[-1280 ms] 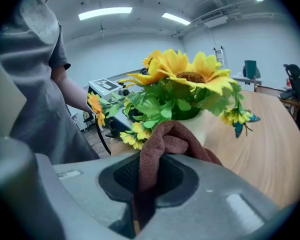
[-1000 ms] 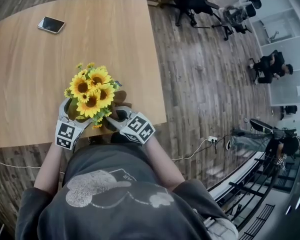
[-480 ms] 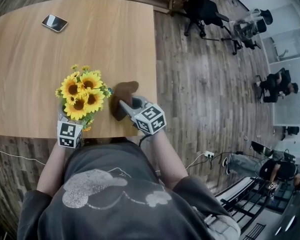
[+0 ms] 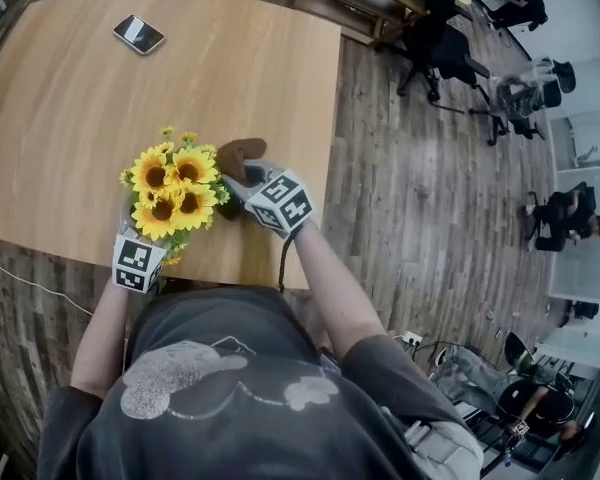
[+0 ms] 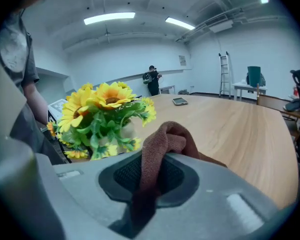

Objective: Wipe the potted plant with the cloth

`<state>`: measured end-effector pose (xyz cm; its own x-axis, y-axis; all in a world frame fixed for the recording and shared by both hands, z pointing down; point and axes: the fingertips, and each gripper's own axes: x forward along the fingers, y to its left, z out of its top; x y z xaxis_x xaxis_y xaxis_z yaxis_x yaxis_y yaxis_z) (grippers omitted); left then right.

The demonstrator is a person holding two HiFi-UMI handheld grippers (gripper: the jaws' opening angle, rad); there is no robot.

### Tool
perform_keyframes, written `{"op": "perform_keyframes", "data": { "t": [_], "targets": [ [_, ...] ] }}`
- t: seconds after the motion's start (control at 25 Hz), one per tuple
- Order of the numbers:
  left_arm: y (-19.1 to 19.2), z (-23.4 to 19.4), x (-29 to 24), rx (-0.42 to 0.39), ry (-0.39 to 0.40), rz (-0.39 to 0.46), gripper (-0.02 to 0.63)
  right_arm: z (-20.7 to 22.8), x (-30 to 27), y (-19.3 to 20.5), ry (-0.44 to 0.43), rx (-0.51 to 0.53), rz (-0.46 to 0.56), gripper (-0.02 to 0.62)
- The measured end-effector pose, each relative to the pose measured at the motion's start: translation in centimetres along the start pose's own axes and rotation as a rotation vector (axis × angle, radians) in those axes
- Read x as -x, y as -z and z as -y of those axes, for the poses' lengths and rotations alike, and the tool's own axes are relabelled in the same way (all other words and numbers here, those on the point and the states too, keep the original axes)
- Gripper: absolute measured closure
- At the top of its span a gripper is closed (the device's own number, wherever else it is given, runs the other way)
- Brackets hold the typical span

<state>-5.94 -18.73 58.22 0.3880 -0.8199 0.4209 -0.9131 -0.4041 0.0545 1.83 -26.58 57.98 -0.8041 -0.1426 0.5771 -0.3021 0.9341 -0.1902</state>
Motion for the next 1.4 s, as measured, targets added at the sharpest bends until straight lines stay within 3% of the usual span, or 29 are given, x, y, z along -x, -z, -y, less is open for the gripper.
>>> {"op": "perform_keyframes", "data": {
  "t": [0.36,0.64,0.88,1.2,1.4],
  "targets": [
    [0.1,0.8,0.8,-0.02,0.086,0.007,0.08,-3.5,-3.6,-0.7,-0.174,0.088,-0.064,0.549],
    [0.1,0.8,0.7,-0.039,0.129,0.021,0.08,-6.0,-2.0,0.5,-0.193,0.113,-0.088,0.549],
    [0.0,0.8,0.8,-0.05,0.166,0.046,0.08,-8.9,-0.8,1.9,-0.14,0.076,-0.086,0.549],
    [0.3,0.7,0.5,-0.057,0.2,0.044,0.08,-13.2,-0.6,3.9,-0.057,-0.05,-0.048,0.549],
    [-0.4,0.9,0.4,-0.057,0.262,0.056,0.08,-14.3,-0.2,3.8,0.071,-0.168,0.026,0.549]
  ]
}}
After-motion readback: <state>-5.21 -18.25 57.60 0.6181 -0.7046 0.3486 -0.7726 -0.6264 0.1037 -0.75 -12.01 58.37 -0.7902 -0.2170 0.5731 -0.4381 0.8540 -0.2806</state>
